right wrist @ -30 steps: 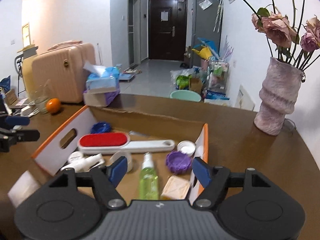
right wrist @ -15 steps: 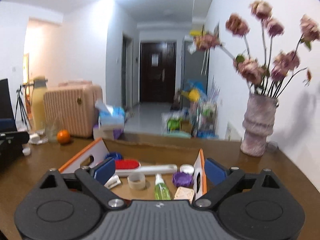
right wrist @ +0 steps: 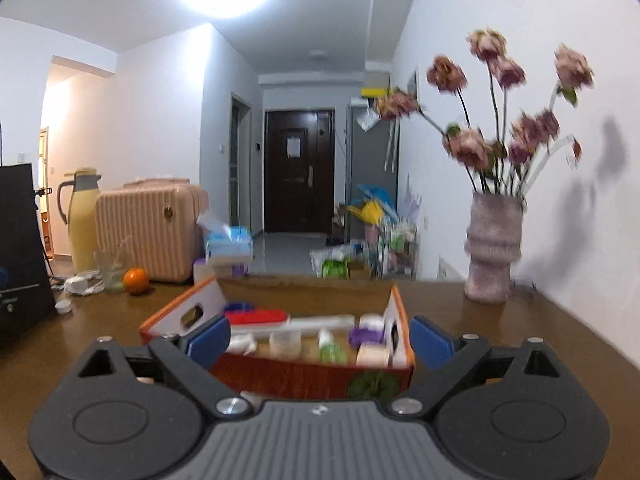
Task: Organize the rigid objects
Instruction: 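Withdraw both open tools from the box back over the table, then move the open left tool toward the white plastic container, then grasp the white plastic container with the left tool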
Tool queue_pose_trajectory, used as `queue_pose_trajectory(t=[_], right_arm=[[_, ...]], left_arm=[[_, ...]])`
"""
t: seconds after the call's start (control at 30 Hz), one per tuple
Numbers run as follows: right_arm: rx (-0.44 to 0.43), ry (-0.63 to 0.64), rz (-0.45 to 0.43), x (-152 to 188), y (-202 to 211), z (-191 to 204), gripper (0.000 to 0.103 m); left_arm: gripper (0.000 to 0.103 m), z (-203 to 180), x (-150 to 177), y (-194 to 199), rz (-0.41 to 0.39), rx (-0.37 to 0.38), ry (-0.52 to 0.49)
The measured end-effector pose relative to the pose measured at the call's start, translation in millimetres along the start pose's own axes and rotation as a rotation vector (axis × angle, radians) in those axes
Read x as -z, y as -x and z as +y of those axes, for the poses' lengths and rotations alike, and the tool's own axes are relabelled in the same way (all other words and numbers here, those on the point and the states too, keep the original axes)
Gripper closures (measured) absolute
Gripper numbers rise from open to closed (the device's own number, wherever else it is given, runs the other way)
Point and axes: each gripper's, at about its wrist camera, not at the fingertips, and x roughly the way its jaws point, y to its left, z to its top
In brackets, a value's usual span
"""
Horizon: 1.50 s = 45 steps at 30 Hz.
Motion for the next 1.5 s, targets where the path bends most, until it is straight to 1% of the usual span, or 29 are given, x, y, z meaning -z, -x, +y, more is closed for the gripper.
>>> queue_pose_trajectory(t=[0.1,0.17,0.23,0.27,0.37,0.47,0.5,0.53,0.57,0.63,0.67,0.73,0.8,0.83,0.87,0.9,0.93,0.97,1.07,1.1,1.13,1.2,1.27,1.3,1.33,1.37,1.43,1.47,1.5], right_arm=[[-0.034,-0.010,0.058,25,18,6,0.006],[-0.060,-0.009,0.071,42,32,12,0.006],[-0.100,0.003,0.087,56,38,19,0.006],[-0.117,0.013,0.098,60,38,23,0.006],[-0.160,0.070,0.137,64,24,40,0.007],[-0.184,0.092,0.156,58,3,53,0.009],[-0.194,0.084,0.167,56,-6,57,0.011],[-0.206,0.073,0.181,54,-16,62,0.013],[-0.229,0.062,0.201,50,-30,67,0.014],[-0.276,0.044,0.222,43,-53,78,0.016],[-0.307,0.029,0.229,40,-68,83,0.018],[-0.350,0.001,0.252,34,-96,95,0.026],[-0.389,-0.031,0.284,27,-125,106,0.032],[-0.403,-0.048,0.307,25,-139,112,0.036],[-0.412,-0.059,0.332,24,-152,118,0.040],[-0.418,-0.064,0.351,23,-163,122,0.046],[-0.429,-0.067,0.369,23,-173,127,0.050],[-0.443,-0.072,0.386,23,-182,130,0.051],[-0.492,-0.115,0.414,26,-198,136,0.056],[-0.519,-0.141,0.427,27,-203,136,0.062],[-0.537,-0.157,0.434,28,-205,135,0.064],[-0.537,-0.152,0.435,28,-204,133,0.068],[-0.538,-0.157,0.436,29,-197,127,0.078],[-0.559,-0.163,0.442,29,-192,124,0.093],[-0.598,-0.169,0.457,31,-185,120,0.099],[-0.627,-0.169,0.475,33,-178,118,0.099],[-0.633,-0.139,0.492,39,-163,116,0.098],[-0.615,-0.125,0.503,43,-156,115,0.098],[-0.595,-0.125,0.497,45,-150,110,0.093]], left_arm=[[0.000,2,28,28,0.028,0.011,0.022],[0.000,-3,45,40,0.029,0.004,-0.026],[0.000,-8,58,42,0.056,-0.020,-0.088],[0.000,-9,61,40,0.074,-0.034,-0.095],[0.000,-2,61,31,0.114,-0.048,-0.018],[0.001,12,60,15,0.147,-0.047,0.068],[0.006,16,58,5,0.167,-0.047,0.088],[0.014,20,58,-4,0.193,-0.044,0.115],[0.019,25,59,-14,0.224,-0.040,0.146],[0.034,33,60,-32,0.275,-0.025,0.210],[0.036,37,61,-41,0.297,-0.009,0.249],[0.043,45,62,-57,0.331,0.019,0.308],[0.046,51,62,-71,0.355,0.059,0.353],[0.053,54,63,-77,0.366,0.081,0.373],[0.056,58,64,-83,0.379,0.106,0.390],[0.060,61,65,-88,0.393,0.121,0.405],[0.067,65,67,-93,0.410,0.136,0.425],[0.069,69,69,-97,0.423,0.155,0.442],[0.070,75,72,-106,0.433,0.183,0.486],[0.070,77,71,-108,0.435,0.187,0.497],[0.070,79,72,-109,0.435,0.195,0.510],[0.070,81,74,-112,0.442,0.206,0.532],[0.070,82,75,-112,0.443,0.226,0.549],[0.070,82,75,-111,0.434,0.248,0.555],[0.070,80,73,-108,0.419,0.280,0.548],[0.070,76,70,-105,0.400,0.310,0.525],[0.069,67,65,-96,0.374,0.328,0.469],[0.067,65,63,-92,0.368,0.318,0.446],[0.062,64,62,-89,0.368,0.291,0.437]])
